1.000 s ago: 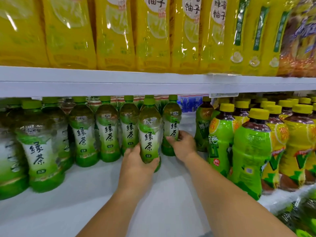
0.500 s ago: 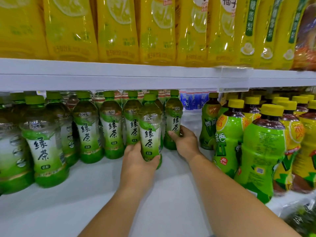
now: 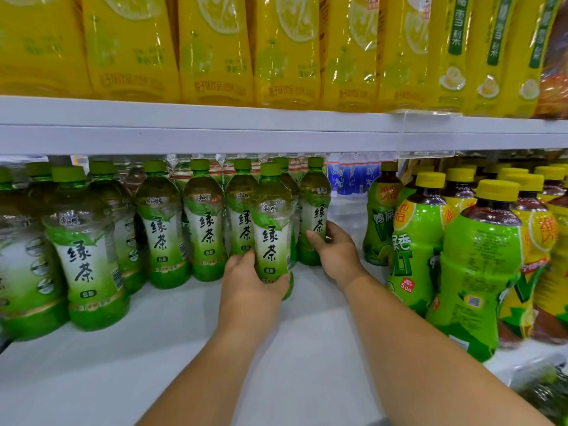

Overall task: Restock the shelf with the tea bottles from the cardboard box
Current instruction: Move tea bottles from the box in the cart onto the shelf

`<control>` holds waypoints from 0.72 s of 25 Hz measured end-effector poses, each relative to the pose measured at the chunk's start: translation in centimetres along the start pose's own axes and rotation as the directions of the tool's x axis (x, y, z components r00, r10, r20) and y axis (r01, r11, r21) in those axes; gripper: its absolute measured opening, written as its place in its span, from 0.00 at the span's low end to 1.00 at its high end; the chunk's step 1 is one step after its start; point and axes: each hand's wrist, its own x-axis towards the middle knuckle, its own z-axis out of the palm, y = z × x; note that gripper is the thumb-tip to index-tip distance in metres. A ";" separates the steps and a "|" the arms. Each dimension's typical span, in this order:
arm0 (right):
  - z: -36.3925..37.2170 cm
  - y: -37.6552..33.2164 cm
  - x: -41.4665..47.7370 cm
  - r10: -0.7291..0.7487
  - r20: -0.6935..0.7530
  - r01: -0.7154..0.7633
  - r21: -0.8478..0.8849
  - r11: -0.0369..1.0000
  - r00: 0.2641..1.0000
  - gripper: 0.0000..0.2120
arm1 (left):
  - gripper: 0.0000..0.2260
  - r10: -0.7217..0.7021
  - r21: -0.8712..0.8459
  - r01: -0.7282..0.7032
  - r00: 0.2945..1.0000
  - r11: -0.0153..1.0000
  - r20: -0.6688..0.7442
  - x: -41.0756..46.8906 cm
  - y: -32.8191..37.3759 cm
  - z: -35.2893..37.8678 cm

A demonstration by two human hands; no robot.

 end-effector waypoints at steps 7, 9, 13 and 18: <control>-0.2 -1.5 -1.7 0.054 -0.065 -0.070 -0.283 0.957 0.996 0.27 | 0.19 -0.080 -0.025 0.082 0.994 0.996 0.080 0.2 -0.6 -2.1; -0.1 -2.7 -3.0 0.095 -0.040 -0.103 -0.318 0.942 0.995 0.23 | 0.18 -0.086 0.001 0.087 0.994 0.996 0.067 -0.2 -0.8 -3.5; 0.8 -4.5 -5.3 0.136 -0.072 -0.151 -0.298 0.942 0.988 0.19 | 0.18 -0.096 0.062 0.093 0.994 0.994 0.044 -1.1 -1.6 -6.9; 3.5 -5.7 -9.1 0.145 0.027 -0.125 -0.367 0.922 0.989 0.23 | 0.19 -0.097 0.144 0.098 0.995 0.985 -0.014 -1.8 -2.8 -10.9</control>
